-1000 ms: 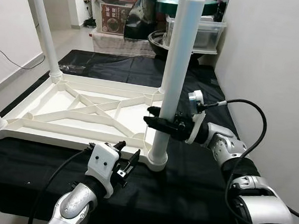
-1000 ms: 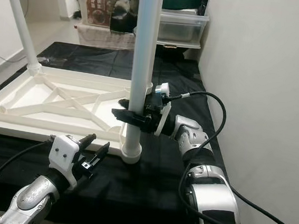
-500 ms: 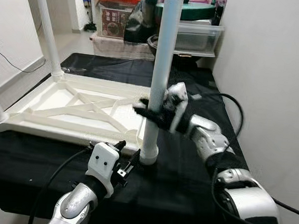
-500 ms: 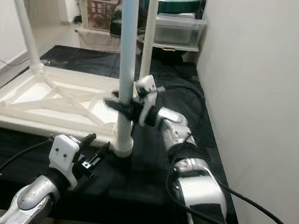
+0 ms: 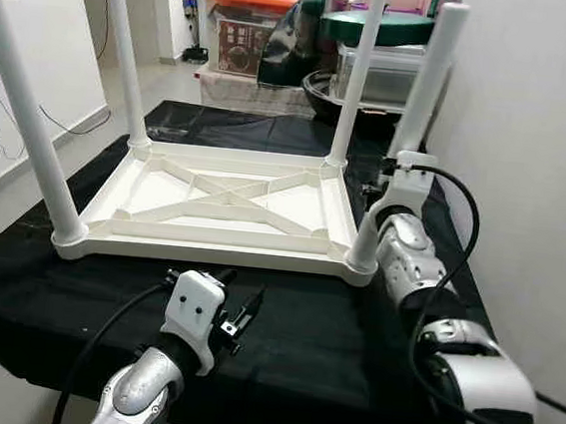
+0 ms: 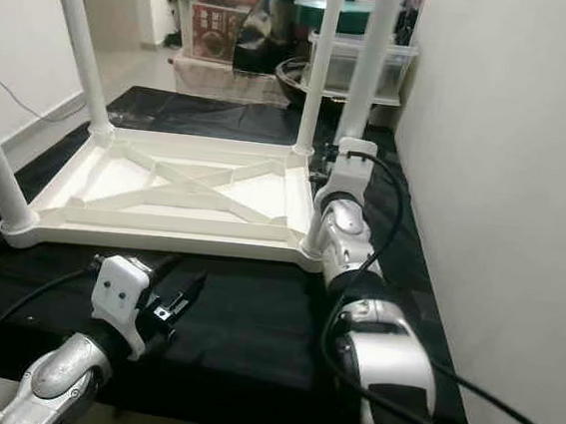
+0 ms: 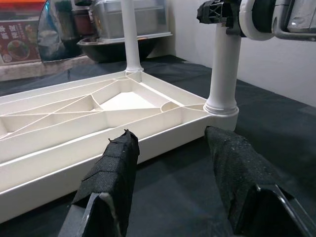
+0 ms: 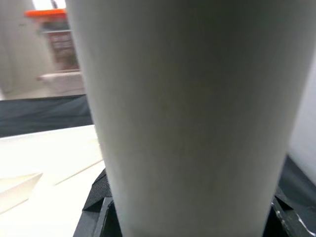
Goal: Building children table
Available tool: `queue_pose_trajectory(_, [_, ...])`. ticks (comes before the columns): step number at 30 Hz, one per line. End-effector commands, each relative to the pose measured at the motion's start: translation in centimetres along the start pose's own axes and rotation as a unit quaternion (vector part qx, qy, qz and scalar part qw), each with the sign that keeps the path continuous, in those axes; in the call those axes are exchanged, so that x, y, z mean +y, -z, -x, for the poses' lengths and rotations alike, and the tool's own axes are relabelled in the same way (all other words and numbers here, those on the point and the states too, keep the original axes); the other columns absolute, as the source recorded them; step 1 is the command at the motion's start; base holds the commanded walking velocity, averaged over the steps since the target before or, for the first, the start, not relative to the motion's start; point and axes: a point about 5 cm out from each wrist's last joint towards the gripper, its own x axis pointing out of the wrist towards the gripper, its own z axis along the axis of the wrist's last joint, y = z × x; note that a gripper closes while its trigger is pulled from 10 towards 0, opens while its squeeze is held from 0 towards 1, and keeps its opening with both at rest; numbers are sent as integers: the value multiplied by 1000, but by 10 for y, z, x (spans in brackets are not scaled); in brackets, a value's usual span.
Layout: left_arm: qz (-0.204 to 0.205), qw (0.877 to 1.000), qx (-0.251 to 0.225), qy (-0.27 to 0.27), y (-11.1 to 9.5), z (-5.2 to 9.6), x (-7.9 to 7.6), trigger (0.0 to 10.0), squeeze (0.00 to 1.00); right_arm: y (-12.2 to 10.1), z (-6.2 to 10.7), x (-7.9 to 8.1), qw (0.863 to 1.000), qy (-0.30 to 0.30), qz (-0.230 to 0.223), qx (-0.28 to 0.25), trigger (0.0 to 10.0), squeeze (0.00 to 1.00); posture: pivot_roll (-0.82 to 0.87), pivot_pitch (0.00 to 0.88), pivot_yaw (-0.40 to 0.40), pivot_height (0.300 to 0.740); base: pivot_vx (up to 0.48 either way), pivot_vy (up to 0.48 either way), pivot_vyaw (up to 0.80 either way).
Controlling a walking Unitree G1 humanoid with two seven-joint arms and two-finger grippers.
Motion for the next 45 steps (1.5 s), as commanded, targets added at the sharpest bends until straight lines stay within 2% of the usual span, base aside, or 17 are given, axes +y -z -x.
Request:
queue_pose_trajectory(1, [-5, 1000, 9, -1, 3, 1, 1, 10000, 0, 33, 7, -1, 996, 16, -49, 68, 10000, 0, -57, 0, -24, 740, 0, 0, 0])
queue_pose_trajectory(4, [-5, 1000, 9, 0, 4, 1, 0, 10000, 0, 31, 8, 8, 997, -7, -57, 57, 10000, 31, -57, 0, -24, 740, 0, 0, 0])
queue_pose_trajectory(5, [-4, 1000, 9, -1, 4, 1, 1, 10000, 0, 27, 9, 18, 996, -38, -70, 42, 10000, 1000, -57, 0, -24, 740, 0, 0, 0])
queue_pose_trajectory(10, [-4, 1000, 10, 0, 4, 2, 1, 10000, 0, 20, 10, 32, 989, -108, -102, 18, 10000, 1000, -46, 0, -19, 740, 0, 0, 0])
queue_pose_trajectory(11, [-4, 1000, 10, 0, 3, 2, 1, 10000, 0, 17, 12, 42, 975, -181, -127, 22, 10000, 0, -28, 0, -21, 740, 0, 0, 0])
queue_pose_trajectory(18, [-6, 1000, 9, -1, 3, 1, 2, 10000, 0, 5, 26, 48, 868, -477, -133, 40, 10000, 0, -33, 0, -22, 740, 0, 0, 0])
queue_pose_trajectory(20, [-5, 1000, 9, 1, 3, 1, 1, 10000, 0, 1, 37, 38, 793, -596, -123, 43, 10000, 0, -31, 0, -27, 740, 0, 0, 0])
queue_pose_trajectory(21, [-5, 1000, 9, 1, 3, 1, 1, 10000, 0, 1, 37, 38, 793, -596, -123, 43, 10000, 0, -31, 0, -27, 740, 0, 0, 0])
queue_pose_trajectory(22, [-5, 1000, 9, 1, 3, 1, 0, 10000, 0, 0, 42, 34, 762, -636, -117, 45, 10000, 0, -31, 0, -27, 740, 0, 0, 0])
queue_pose_trajectory(23, [-5, 1000, 9, 1, 3, 1, 0, 10000, 0, 0, 42, 34, 762, -636, -117, 45, 10000, 0, -31, 0, -27, 740, 0, 0, 0])
queue_pose_trajectory(24, [-5, 1000, 9, 1, 3, 1, 0, 10000, 0, -2, 47, 31, 732, -671, -109, 47, 10000, 0, -31, 0, -27, 740, 0, 0, 0])
queue_pose_trajectory(25, [-5, 1000, 9, 1, 3, 1, 0, 10000, 0, -2, 47, 31, 732, -671, -109, 47, 10000, 0, -31, 0, -27, 740, 0, 0, 0])
queue_pose_trajectory(30, [-4, 1000, 8, 1, 2, 0, -1, 10000, 0, -9, 58, 33, 657, -747, -88, 49, 10000, 0, -35, 0, -26, 740, 0, 0, 0])
queue_pose_trajectory(34, [-4, 1000, 7, 2, 2, 0, -1, 10000, 0, -8, 60, 35, 647, -756, -83, 52, 10000, 0, -42, 0, -31, 740, 0, 0, 0])
queue_pose_trajectory(35, [-3, 1000, 8, 1, 3, 0, -1, 10000, 0, -5, 62, 39, 640, -762, -81, 56, 0, 0, -54, 0, -24, 740, 0, 0, 0])
queue_pose_trajectory(39, [-3, 1000, 8, 1, 3, 1, -2, 10000, 0, -1, 62, 45, 645, -758, -75, 61, 0, 0, -56, 0, -17, 740, 0, 0, 0])
queue_pose_trajectory(45, [-3, 1000, 9, 1, 4, 1, -2, 10000, 0, 8, 46, 50, 763, -639, -75, 51, 0, 0, -49, 0, -19, 740, 0, 0, 0])
